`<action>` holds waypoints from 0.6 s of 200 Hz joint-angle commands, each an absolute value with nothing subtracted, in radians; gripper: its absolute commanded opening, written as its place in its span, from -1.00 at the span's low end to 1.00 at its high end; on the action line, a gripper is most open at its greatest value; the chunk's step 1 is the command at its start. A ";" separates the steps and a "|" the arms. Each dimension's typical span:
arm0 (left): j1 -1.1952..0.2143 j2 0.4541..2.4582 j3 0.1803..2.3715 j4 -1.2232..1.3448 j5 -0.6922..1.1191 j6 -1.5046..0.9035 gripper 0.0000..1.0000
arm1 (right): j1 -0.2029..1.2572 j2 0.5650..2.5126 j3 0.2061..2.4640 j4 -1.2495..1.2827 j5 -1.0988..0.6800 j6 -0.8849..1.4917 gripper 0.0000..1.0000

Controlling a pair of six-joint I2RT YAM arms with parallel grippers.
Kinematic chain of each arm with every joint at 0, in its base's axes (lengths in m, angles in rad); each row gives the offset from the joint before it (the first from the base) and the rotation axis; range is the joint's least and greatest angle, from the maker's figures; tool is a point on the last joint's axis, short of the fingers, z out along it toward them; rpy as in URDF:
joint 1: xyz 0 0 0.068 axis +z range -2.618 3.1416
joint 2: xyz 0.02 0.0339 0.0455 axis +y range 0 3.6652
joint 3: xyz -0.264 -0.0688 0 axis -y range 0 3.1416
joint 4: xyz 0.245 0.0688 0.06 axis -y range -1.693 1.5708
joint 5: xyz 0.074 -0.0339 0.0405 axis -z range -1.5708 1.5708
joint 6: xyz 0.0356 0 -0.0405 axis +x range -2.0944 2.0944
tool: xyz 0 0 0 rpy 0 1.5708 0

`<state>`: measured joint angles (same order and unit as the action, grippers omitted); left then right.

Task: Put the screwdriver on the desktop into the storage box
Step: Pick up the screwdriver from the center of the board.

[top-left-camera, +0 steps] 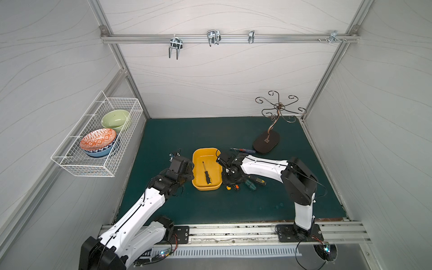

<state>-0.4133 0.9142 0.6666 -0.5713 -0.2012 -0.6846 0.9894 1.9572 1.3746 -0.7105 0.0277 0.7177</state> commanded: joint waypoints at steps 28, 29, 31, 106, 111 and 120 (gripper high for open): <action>-0.411 0.898 0.667 -0.570 -0.213 -0.669 -0.16 | 1.014 2.021 1.455 -0.783 0.129 0.730 -0.18; -0.411 0.899 0.667 -0.571 -0.213 -0.669 -0.16 | 1.014 2.022 1.457 -0.784 0.130 0.730 -0.18; -0.411 0.898 0.668 -0.571 -0.213 -0.669 -0.16 | 1.015 2.024 1.460 -0.786 0.131 0.730 -0.19; -0.411 0.890 0.673 -0.580 -0.219 -0.664 -0.16 | 1.034 2.037 1.475 -0.825 0.160 0.756 -0.39; -0.411 0.890 0.675 -0.581 -0.219 -0.664 -0.16 | 1.035 2.037 1.476 -0.826 0.160 0.756 -0.37; -0.411 0.891 0.676 -0.580 -0.219 -0.663 -0.16 | 1.035 2.043 1.477 -0.828 0.159 0.761 -0.31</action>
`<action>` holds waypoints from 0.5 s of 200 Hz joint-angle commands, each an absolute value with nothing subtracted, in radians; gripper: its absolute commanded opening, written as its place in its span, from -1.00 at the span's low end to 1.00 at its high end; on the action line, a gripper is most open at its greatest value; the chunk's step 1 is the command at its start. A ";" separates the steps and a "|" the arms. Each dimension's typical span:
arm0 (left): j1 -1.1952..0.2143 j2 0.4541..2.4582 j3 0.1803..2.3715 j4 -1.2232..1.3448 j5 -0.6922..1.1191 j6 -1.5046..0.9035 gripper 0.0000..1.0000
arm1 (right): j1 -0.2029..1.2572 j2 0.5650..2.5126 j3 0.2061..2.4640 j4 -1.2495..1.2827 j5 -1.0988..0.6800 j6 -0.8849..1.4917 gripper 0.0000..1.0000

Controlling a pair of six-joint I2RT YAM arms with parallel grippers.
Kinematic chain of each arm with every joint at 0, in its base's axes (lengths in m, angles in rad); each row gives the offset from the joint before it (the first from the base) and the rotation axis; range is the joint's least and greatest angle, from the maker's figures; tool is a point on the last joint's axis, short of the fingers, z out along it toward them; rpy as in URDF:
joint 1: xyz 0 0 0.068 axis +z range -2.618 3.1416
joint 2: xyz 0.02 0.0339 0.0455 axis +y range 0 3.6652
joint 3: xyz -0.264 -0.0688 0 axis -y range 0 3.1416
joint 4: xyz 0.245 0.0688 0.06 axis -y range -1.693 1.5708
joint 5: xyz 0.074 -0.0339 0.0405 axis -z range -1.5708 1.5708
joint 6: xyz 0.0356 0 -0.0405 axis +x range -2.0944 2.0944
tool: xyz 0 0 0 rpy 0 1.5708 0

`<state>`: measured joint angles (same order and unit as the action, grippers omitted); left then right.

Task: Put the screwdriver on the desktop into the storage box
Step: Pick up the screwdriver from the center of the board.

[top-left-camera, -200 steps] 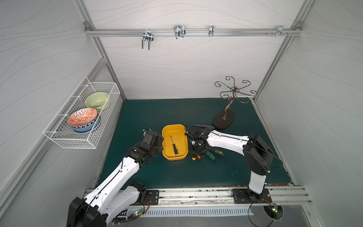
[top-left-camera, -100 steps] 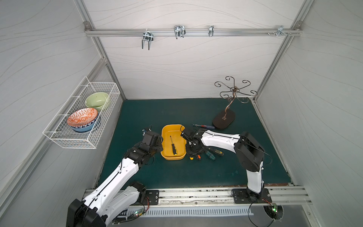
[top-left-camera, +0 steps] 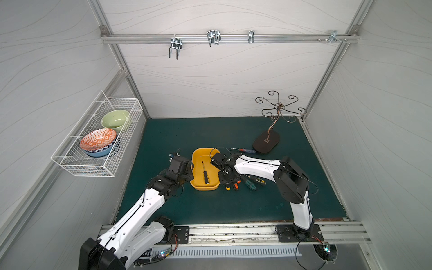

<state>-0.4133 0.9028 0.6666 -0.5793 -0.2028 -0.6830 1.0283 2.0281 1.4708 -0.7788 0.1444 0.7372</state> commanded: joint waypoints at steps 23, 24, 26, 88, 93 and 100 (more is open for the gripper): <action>-0.411 0.894 0.683 -0.581 -0.216 -0.663 -0.16 | 1.035 2.057 1.484 -0.836 0.155 0.764 -0.22; -0.410 0.895 0.683 -0.581 -0.215 -0.663 -0.16 | 1.035 2.057 1.485 -0.836 0.154 0.764 -0.22; -0.410 0.895 0.684 -0.582 -0.216 -0.662 -0.16 | 1.035 2.058 1.484 -0.836 0.154 0.764 -0.22; -0.411 0.908 0.698 -0.581 -0.212 -0.655 -0.16 | 1.035 2.065 1.486 -0.841 0.156 0.768 -0.36; -0.411 0.909 0.700 -0.581 -0.213 -0.655 -0.16 | 1.037 2.062 1.484 -0.840 0.158 0.769 -0.38; -0.411 0.911 0.702 -0.581 -0.213 -0.655 -0.16 | 1.037 2.055 1.484 -0.841 0.160 0.769 -0.42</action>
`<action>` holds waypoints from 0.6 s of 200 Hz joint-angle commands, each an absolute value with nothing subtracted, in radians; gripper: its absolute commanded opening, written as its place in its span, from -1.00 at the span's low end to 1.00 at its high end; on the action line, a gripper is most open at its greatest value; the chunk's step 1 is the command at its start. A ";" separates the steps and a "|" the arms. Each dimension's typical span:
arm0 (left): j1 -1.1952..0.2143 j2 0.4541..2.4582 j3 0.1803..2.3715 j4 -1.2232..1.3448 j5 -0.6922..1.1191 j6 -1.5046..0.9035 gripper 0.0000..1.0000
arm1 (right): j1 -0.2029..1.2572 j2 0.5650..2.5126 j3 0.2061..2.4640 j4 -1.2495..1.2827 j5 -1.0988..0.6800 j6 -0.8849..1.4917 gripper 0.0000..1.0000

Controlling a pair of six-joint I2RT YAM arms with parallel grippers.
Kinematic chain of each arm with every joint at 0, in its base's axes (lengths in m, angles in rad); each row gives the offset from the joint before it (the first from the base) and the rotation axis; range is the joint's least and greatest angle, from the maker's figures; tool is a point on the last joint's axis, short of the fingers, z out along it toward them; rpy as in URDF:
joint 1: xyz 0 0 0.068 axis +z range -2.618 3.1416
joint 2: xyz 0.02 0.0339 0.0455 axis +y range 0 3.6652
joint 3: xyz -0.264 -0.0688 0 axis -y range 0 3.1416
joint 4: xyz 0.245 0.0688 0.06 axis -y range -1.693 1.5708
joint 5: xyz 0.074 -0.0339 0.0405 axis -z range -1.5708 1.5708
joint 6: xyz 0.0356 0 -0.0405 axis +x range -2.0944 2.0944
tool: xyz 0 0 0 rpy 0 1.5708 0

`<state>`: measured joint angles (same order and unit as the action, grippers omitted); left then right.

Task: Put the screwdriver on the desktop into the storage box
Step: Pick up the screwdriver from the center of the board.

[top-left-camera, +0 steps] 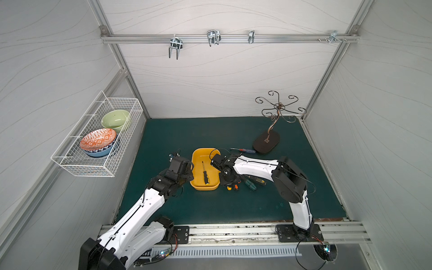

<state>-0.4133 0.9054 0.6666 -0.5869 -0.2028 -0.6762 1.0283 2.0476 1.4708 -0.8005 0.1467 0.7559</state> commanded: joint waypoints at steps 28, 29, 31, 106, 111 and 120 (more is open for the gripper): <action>-0.412 0.911 0.704 -0.583 -0.215 -0.652 -0.16 | 1.036 1.993 1.465 -0.847 0.181 0.775 -0.55; -0.411 0.911 0.704 -0.585 -0.215 -0.653 -0.16 | 1.037 1.990 1.464 -0.847 0.182 0.775 -0.56; -0.410 0.912 0.704 -0.585 -0.215 -0.653 -0.16 | 1.037 1.985 1.463 -0.849 0.184 0.776 -0.57; -0.411 0.896 0.677 -0.579 -0.218 -0.661 -0.16 | 1.063 1.703 1.391 -0.910 0.228 0.802 -0.65; -0.411 0.895 0.672 -0.577 -0.217 -0.664 -0.16 | 1.070 1.694 1.400 -0.907 0.219 0.805 -0.65; -0.411 0.893 0.667 -0.574 -0.215 -0.670 -0.16 | 1.086 1.690 1.427 -0.894 0.200 0.802 -0.65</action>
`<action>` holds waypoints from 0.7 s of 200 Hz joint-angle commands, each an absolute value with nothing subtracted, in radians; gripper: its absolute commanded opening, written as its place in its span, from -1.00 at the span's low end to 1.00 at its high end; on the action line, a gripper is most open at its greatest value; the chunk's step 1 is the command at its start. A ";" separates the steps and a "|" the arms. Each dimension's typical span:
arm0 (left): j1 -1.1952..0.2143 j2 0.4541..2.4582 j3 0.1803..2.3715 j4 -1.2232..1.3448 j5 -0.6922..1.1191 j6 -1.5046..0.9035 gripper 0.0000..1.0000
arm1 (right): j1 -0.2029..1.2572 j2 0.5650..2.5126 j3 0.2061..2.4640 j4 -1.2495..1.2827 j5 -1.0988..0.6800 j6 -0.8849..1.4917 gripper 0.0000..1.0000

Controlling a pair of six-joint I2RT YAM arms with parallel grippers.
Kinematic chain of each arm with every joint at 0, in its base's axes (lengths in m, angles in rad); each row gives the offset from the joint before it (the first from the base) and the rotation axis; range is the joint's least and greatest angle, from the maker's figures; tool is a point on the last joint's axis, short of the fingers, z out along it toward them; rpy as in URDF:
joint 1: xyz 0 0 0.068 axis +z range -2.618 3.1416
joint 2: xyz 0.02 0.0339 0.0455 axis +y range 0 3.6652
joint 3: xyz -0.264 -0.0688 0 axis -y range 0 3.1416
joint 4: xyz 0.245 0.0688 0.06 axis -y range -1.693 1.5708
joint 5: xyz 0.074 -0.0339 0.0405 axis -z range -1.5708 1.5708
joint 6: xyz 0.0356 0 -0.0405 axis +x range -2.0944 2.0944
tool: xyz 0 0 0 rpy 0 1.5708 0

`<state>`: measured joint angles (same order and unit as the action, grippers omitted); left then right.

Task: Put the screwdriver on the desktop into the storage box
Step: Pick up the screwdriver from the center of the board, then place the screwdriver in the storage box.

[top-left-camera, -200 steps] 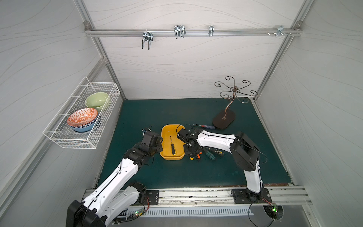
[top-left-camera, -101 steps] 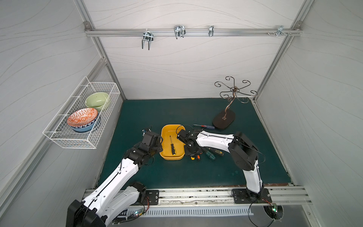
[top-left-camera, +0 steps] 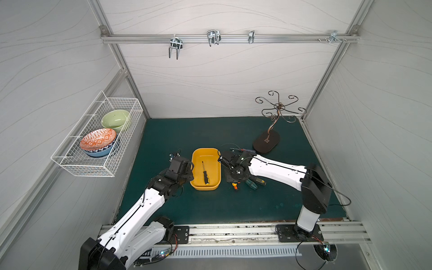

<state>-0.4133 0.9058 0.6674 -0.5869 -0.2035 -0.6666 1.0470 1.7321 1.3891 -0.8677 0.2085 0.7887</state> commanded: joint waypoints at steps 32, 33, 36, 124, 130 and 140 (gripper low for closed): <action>-0.402 0.884 0.650 -0.571 -0.198 -0.697 -0.16 | 1.152 1.778 1.580 -0.859 0.121 0.807 -0.64; -0.402 0.884 0.649 -0.571 -0.196 -0.698 -0.16 | 1.154 1.783 1.584 -0.857 0.116 0.807 -0.64; -0.401 0.882 0.648 -0.572 -0.195 -0.701 -0.16 | 1.157 1.796 1.596 -0.848 0.109 0.809 -0.64; -0.310 0.774 0.614 -0.642 -0.151 -0.729 -0.18 | 1.117 2.128 1.849 -0.707 -0.028 0.899 -0.64; -0.310 0.769 0.614 -0.646 -0.150 -0.727 -0.18 | 1.112 2.146 1.859 -0.704 -0.025 0.902 -0.64; -0.310 0.767 0.615 -0.652 -0.150 -0.726 -0.18 | 1.105 2.170 1.873 -0.697 -0.028 0.907 -0.62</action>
